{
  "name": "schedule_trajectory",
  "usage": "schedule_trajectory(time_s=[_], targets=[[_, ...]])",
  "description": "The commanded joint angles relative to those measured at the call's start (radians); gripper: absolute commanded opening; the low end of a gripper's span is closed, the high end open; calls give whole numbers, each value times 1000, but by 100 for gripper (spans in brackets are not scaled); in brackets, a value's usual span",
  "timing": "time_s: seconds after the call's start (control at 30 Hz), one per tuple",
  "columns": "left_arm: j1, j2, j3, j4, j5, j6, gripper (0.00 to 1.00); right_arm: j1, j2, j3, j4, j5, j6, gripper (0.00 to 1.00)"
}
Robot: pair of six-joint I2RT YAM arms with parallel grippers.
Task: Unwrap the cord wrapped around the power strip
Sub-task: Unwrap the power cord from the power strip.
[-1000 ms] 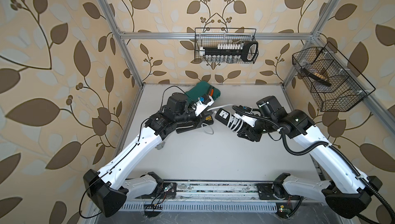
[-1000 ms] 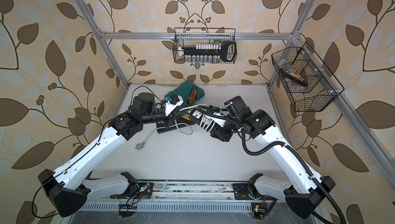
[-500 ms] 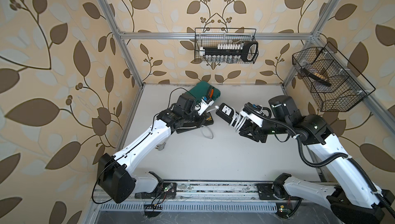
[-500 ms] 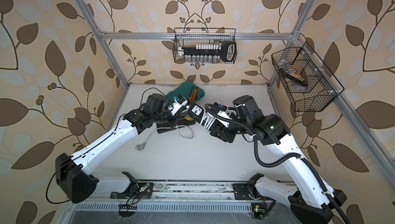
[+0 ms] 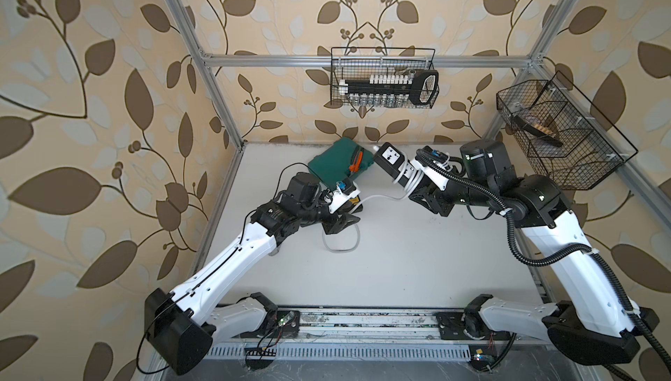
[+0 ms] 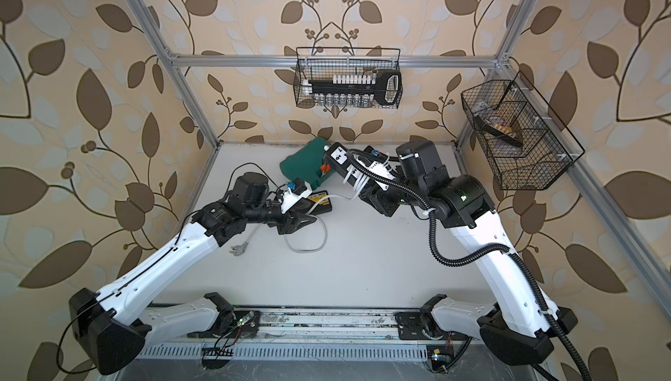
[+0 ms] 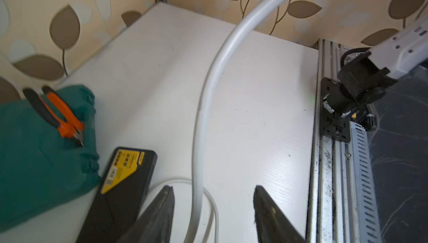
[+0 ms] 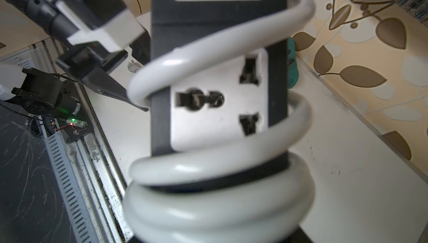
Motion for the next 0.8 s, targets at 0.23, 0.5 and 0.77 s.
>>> schedule_trajectory(time_s=[0.23,0.5,0.77], targets=[[-86,94,83,272,140,26,64,-1,-3,84,-18,-73,46,0],[-93,166,72,393,135,44,43,-2,-1,86,-25,-82,53,0],[-95,165,86,323,157,89,1,-2,-10,68,-24,-47,55,0]])
